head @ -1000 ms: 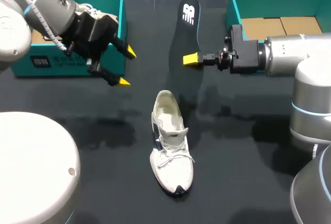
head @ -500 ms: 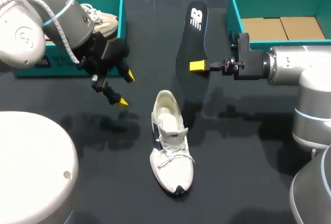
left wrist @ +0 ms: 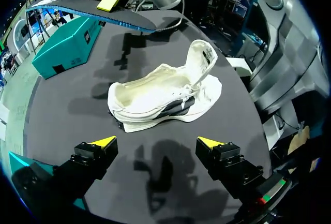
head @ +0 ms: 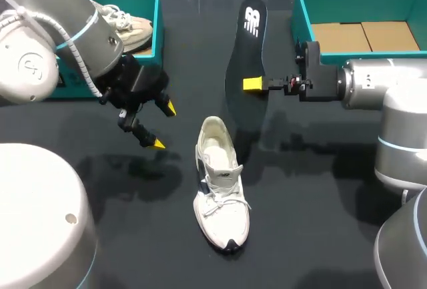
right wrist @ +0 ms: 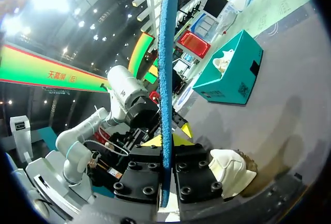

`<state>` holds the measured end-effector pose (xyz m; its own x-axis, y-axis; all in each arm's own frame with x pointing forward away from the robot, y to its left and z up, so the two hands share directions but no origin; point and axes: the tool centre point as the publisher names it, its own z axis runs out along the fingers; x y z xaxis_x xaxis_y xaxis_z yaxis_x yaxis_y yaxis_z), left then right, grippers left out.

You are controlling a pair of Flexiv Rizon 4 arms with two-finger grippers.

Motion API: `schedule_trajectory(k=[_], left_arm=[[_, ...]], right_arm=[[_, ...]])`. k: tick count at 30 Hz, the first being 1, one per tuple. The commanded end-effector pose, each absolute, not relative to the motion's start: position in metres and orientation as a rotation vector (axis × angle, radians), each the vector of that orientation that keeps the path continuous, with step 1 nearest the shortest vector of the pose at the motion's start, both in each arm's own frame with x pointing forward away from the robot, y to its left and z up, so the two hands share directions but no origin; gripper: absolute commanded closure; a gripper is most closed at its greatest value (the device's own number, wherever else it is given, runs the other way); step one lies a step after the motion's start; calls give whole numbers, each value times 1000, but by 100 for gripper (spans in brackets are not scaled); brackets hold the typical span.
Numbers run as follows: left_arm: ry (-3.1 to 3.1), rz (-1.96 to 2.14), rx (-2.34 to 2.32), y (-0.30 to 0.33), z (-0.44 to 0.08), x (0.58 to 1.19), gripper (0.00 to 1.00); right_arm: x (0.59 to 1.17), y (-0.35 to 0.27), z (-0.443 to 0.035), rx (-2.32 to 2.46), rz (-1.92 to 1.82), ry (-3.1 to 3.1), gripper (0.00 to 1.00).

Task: Take the shoe out of the shoebox, open the shoe tongue, remove and reinsert the insole, then place the shoe into the shoebox

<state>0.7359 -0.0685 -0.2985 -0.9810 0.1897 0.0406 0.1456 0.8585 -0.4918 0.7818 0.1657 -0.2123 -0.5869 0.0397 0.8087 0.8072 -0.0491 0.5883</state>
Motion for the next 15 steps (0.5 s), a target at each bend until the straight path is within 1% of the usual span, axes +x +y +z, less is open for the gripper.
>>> schedule_trajectory(k=[1, 10, 15], left_arm=[[-2921, 780, -278, -76, -321, 745, 0], [-2878, 847, -310, -78, -337, 734, 0], [-2878, 852, -379, -75, -333, 730, 0]], right_arm=[[791, 186, -226, -846, -1733, -1622, 100], [795, 206, -239, -644, -1794, -1662, 100], [795, 206, -239, -644, -1794, -1662, 100]])
